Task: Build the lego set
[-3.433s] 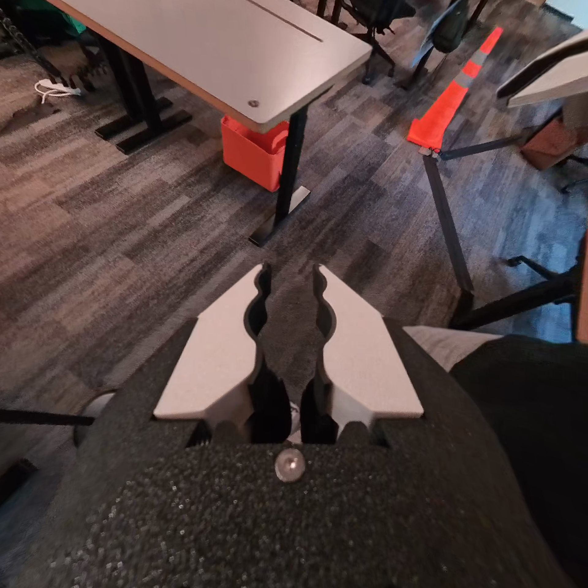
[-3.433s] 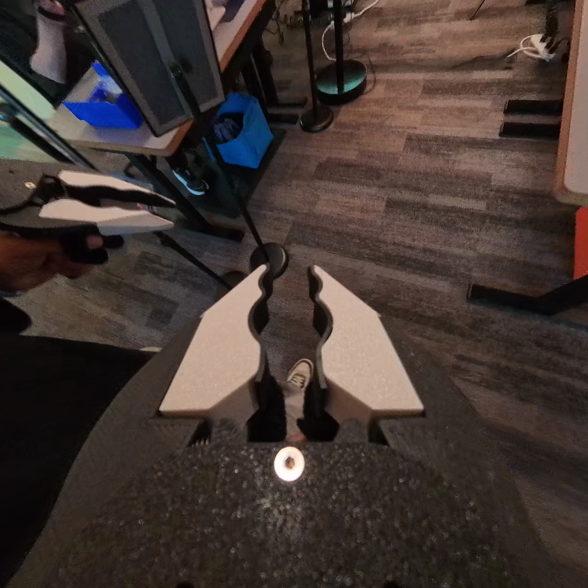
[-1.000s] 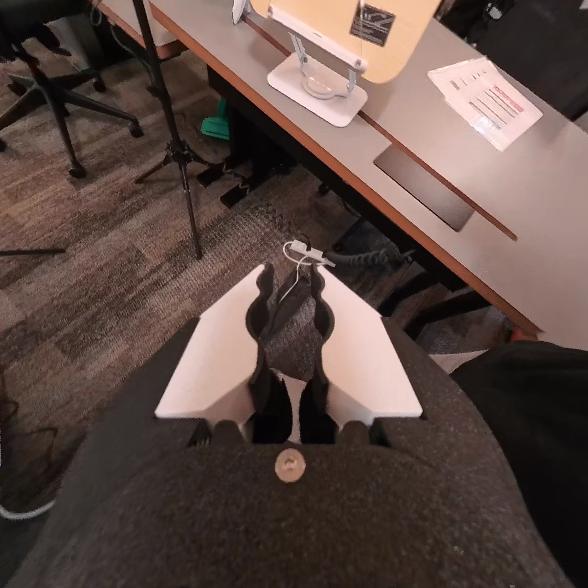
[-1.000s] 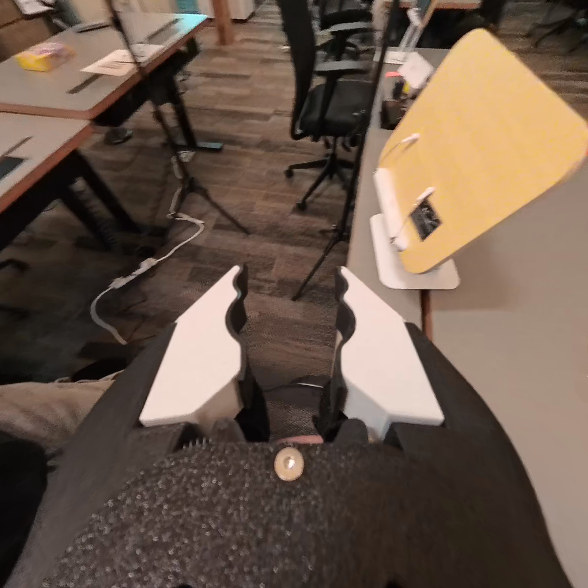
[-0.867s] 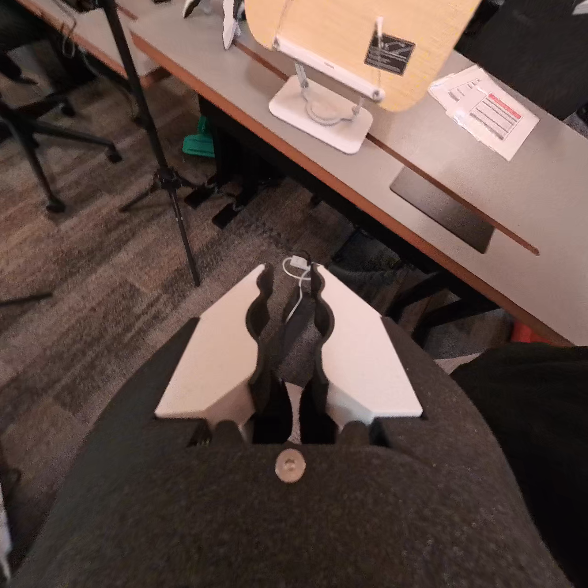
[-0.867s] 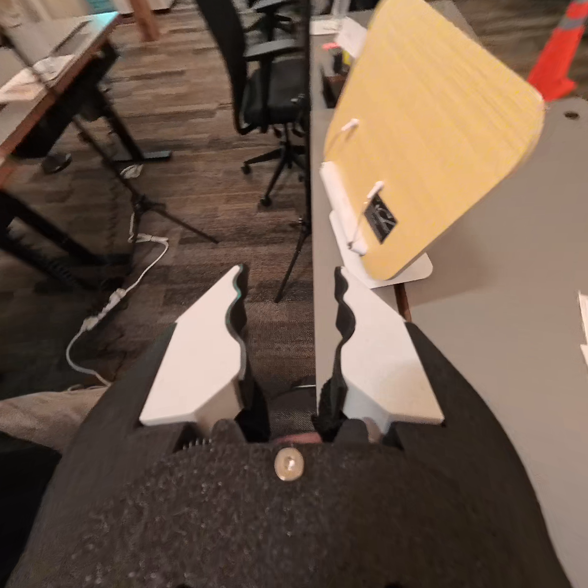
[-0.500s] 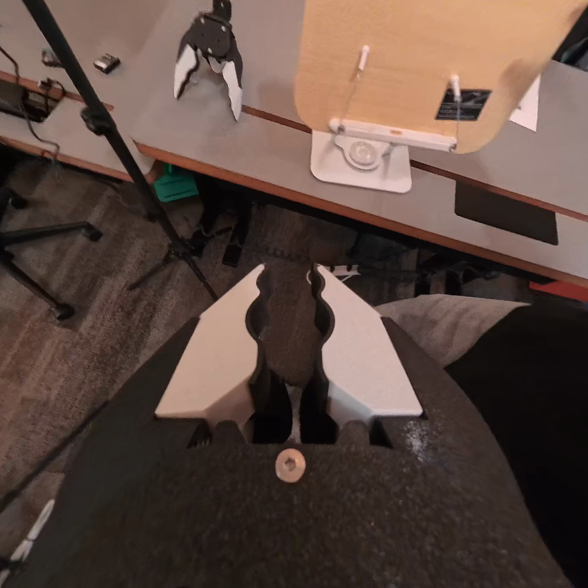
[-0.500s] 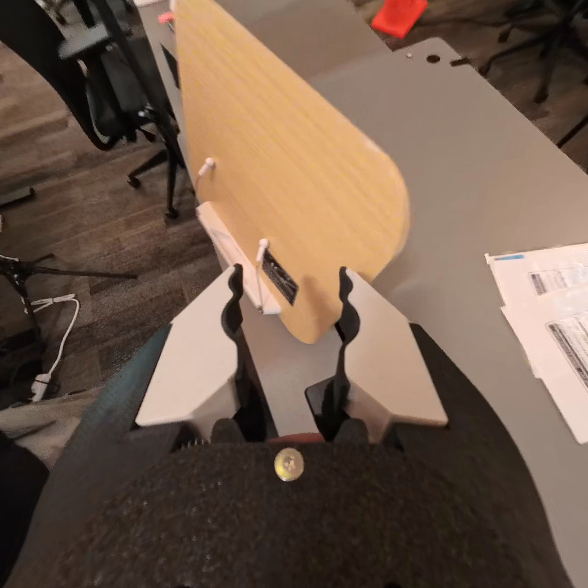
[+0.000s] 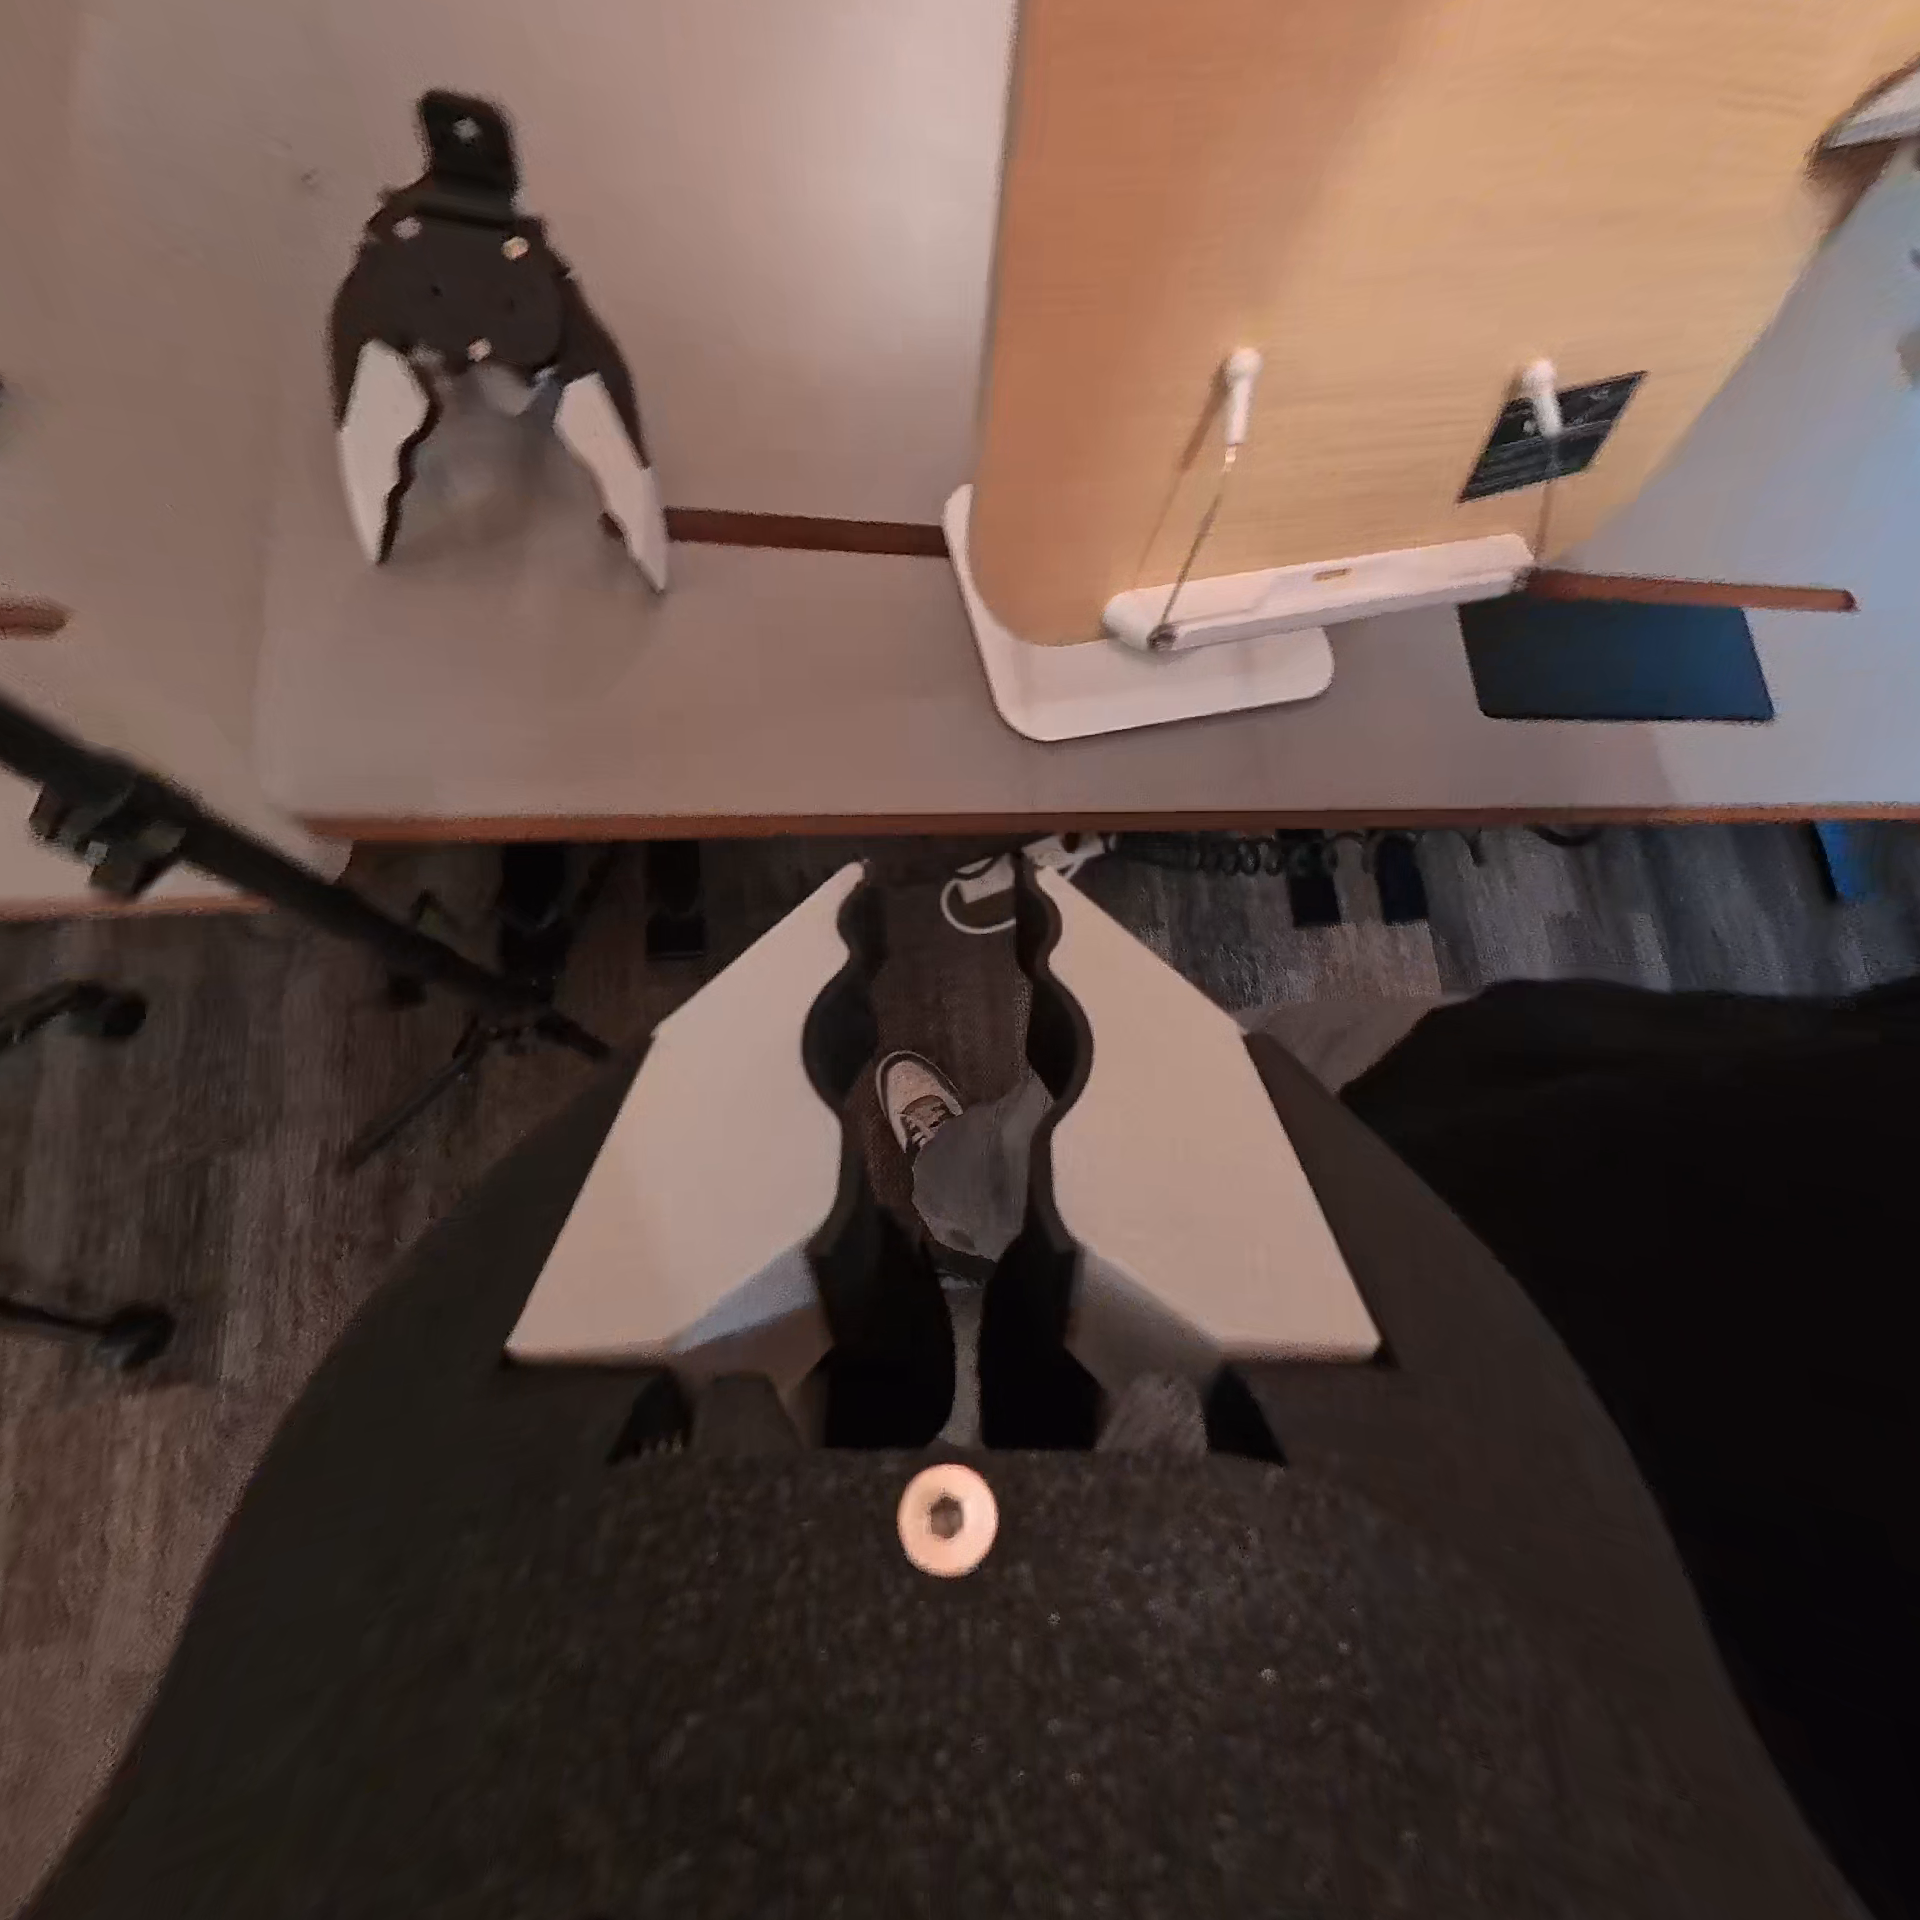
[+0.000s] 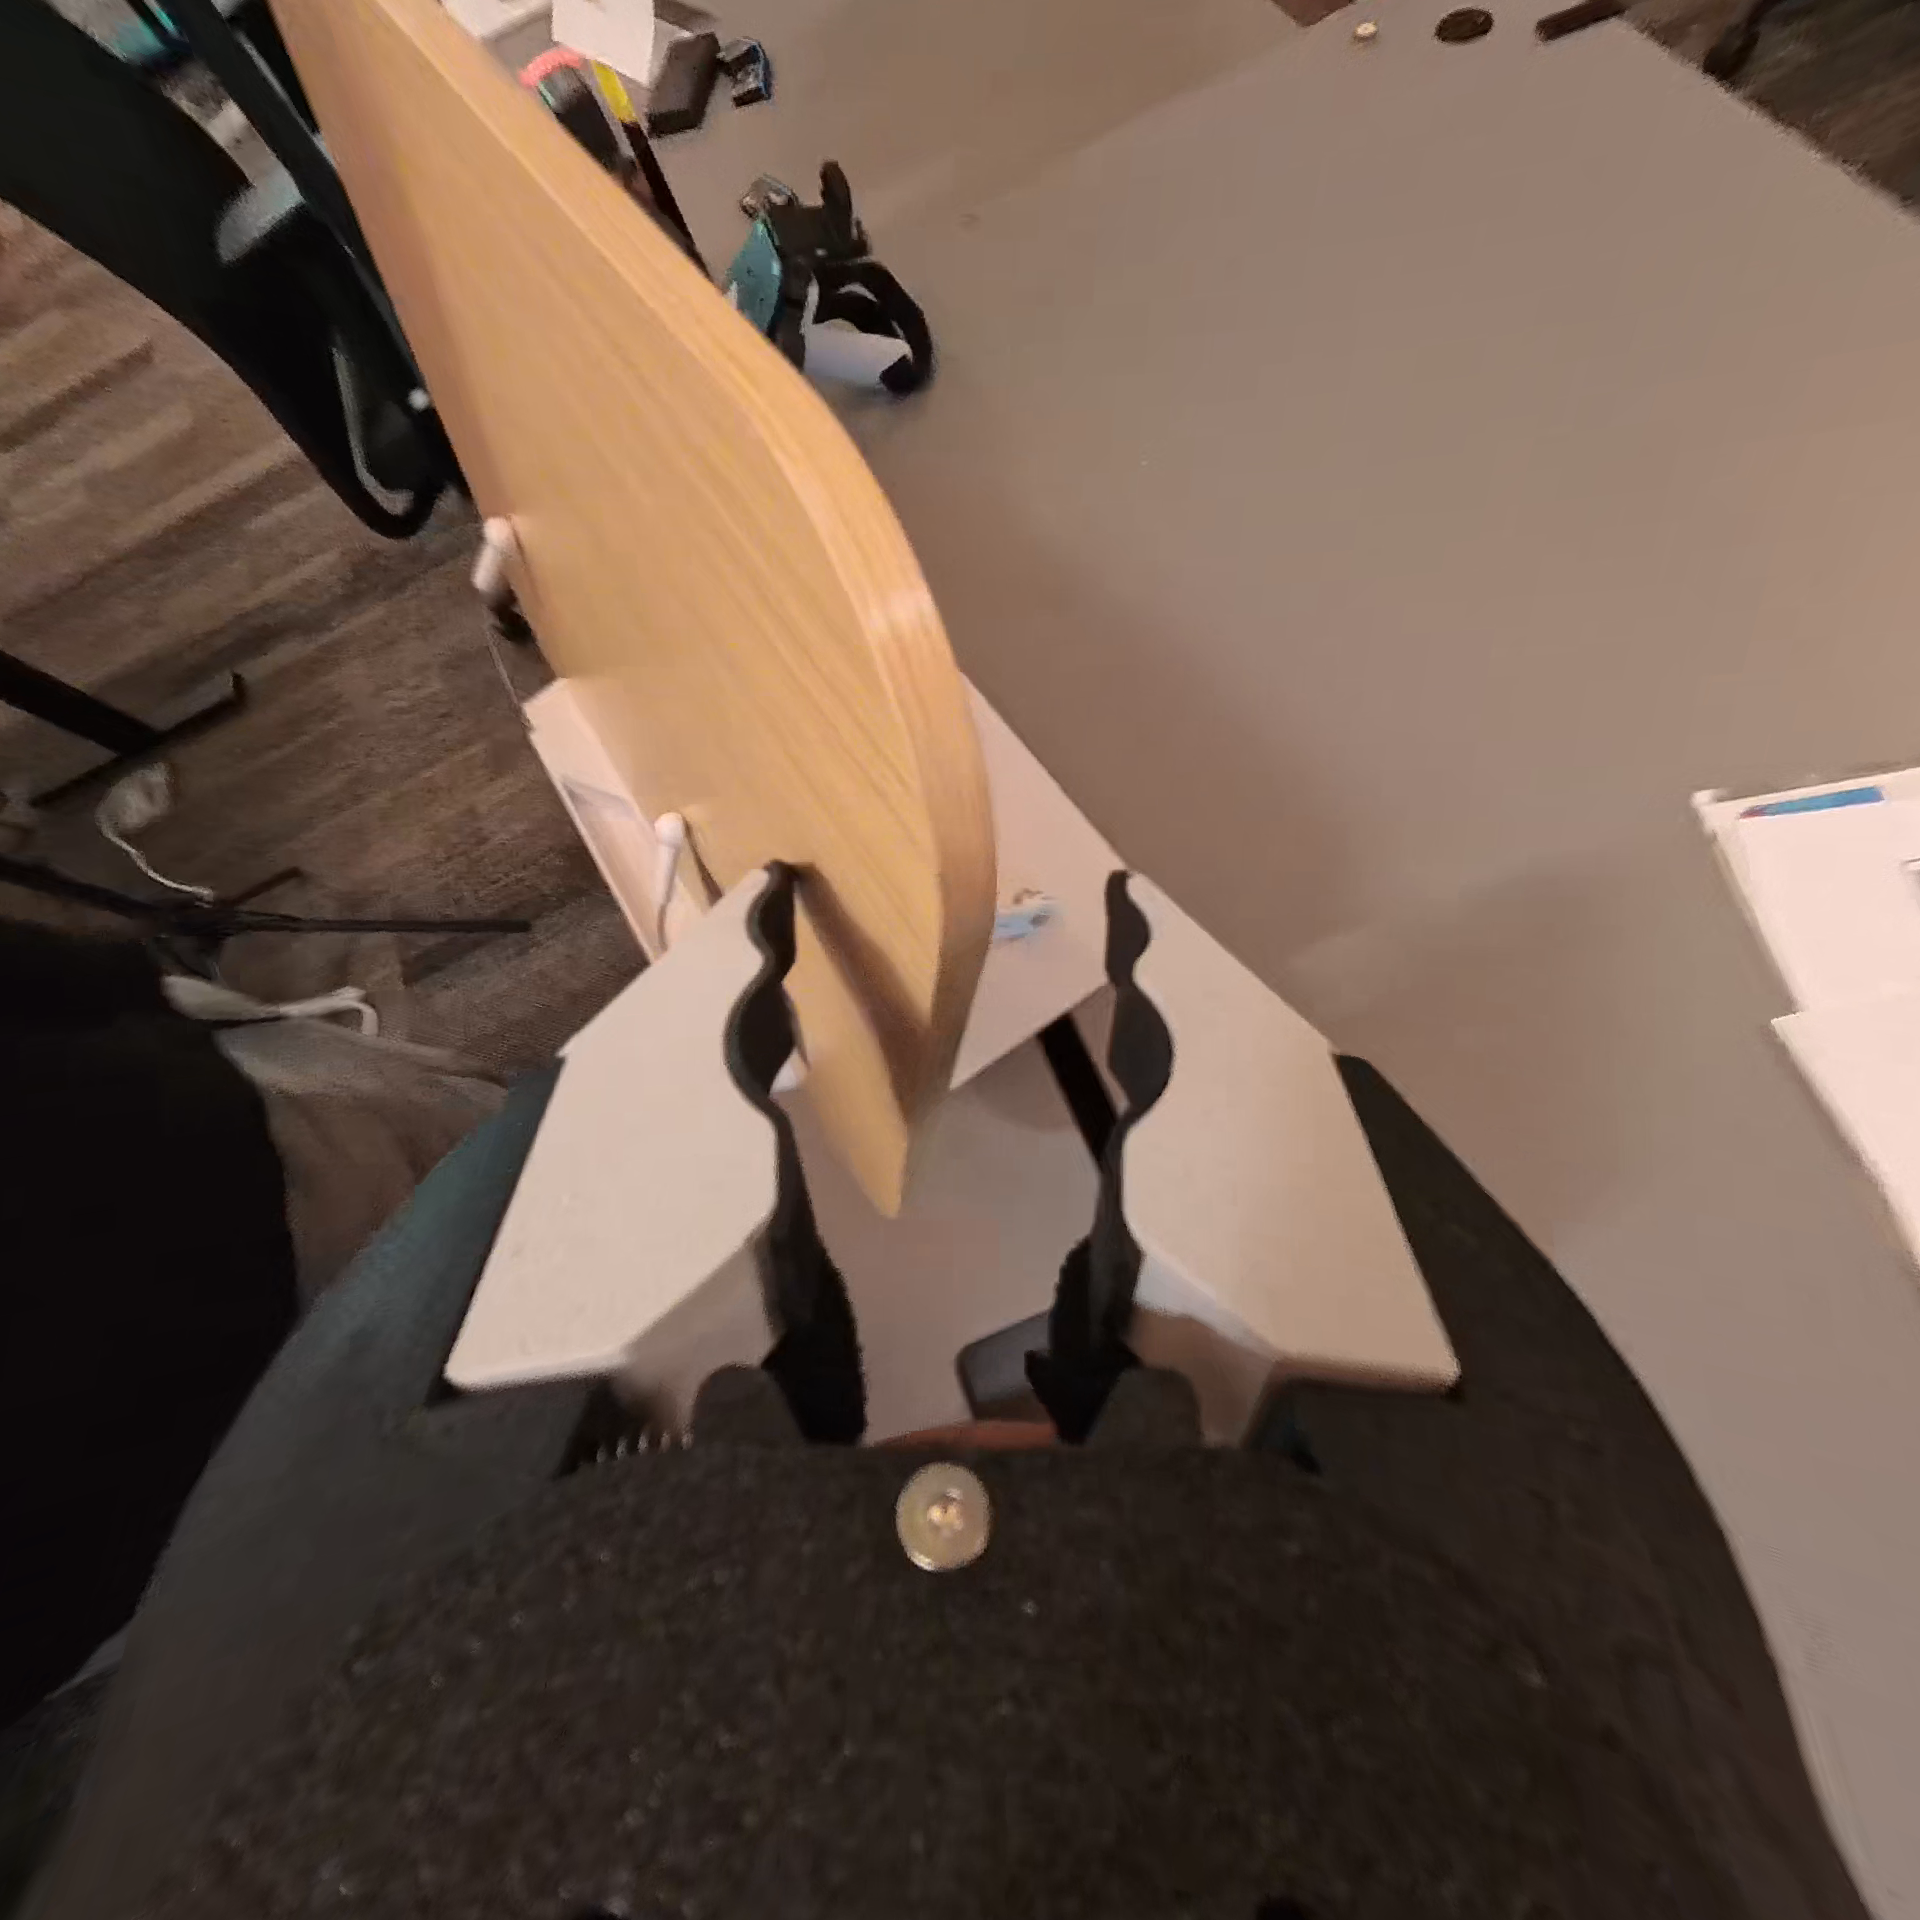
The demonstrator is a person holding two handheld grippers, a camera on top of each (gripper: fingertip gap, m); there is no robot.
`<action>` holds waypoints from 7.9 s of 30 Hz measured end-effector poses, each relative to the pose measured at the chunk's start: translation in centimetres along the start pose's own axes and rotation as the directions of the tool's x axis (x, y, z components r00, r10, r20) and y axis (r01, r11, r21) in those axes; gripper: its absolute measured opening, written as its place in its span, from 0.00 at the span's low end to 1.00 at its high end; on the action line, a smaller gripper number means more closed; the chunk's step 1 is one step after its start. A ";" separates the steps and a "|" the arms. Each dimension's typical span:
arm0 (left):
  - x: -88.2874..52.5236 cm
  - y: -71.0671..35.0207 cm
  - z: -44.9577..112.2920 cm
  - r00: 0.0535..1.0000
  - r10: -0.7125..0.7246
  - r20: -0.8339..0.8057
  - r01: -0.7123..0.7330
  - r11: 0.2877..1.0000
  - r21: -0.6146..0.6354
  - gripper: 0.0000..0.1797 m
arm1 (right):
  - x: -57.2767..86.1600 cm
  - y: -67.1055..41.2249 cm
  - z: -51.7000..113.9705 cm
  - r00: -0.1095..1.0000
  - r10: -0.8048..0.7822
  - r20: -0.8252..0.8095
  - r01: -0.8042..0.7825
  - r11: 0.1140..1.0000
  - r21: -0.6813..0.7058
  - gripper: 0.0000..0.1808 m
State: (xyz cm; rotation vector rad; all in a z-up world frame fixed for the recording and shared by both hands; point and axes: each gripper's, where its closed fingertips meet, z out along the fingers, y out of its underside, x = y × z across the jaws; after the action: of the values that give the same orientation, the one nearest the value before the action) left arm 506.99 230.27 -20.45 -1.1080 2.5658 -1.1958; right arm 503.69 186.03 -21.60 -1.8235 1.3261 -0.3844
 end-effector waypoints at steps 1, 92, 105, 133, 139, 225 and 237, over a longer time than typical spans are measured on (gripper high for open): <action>0.3 -0.6 0.7 0.999 0.038 -0.032 -0.038 0.999 -0.015 0.12 | -0.3 0.2 0.3 0.999 0.036 0.027 -0.037 0.999 0.005 0.30; 1.7 -2.2 1.0 0.825 0.366 -0.431 -0.389 0.921 0.038 0.12 | -11.3 -10.4 9.2 0.850 -0.505 -0.150 0.337 0.740 -0.582 0.13; 4.0 -11.9 7.2 0.859 0.474 -0.191 -0.436 0.875 0.210 0.25 | -6.8 -13.2 0.5 0.969 0.049 -0.244 -0.021 0.993 0.114 0.54; 3.5 -21.4 19.4 0.679 0.726 -0.108 -0.719 0.687 0.103 0.17 | -5.7 -3.5 -1.2 0.934 -0.126 -0.335 0.155 0.986 0.060 0.19; 3.5 -21.1 19.0 0.676 0.732 -0.085 -0.724 0.681 0.110 0.17 | -4.7 -3.6 -1.4 0.905 -0.056 -0.421 0.108 0.989 0.100 0.18; -110.9 28.0 -65.0 0.441 -0.652 0.617 0.327 0.757 0.566 0.12 | -101.9 -57.1 98.5 0.708 -0.456 0.540 0.386 0.889 0.245 0.28; -126.9 38.2 -78.3 0.459 -0.668 0.586 0.428 0.744 0.513 0.12 | -132.6 -75.9 109.2 0.651 -0.333 0.682 0.178 0.941 0.289 0.26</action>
State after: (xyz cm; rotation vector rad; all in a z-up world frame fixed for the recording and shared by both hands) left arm 548.56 378.43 -18.87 -1.9342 1.3517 -0.8555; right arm 571.62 359.94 -1.75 -1.7152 0.4490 0.0837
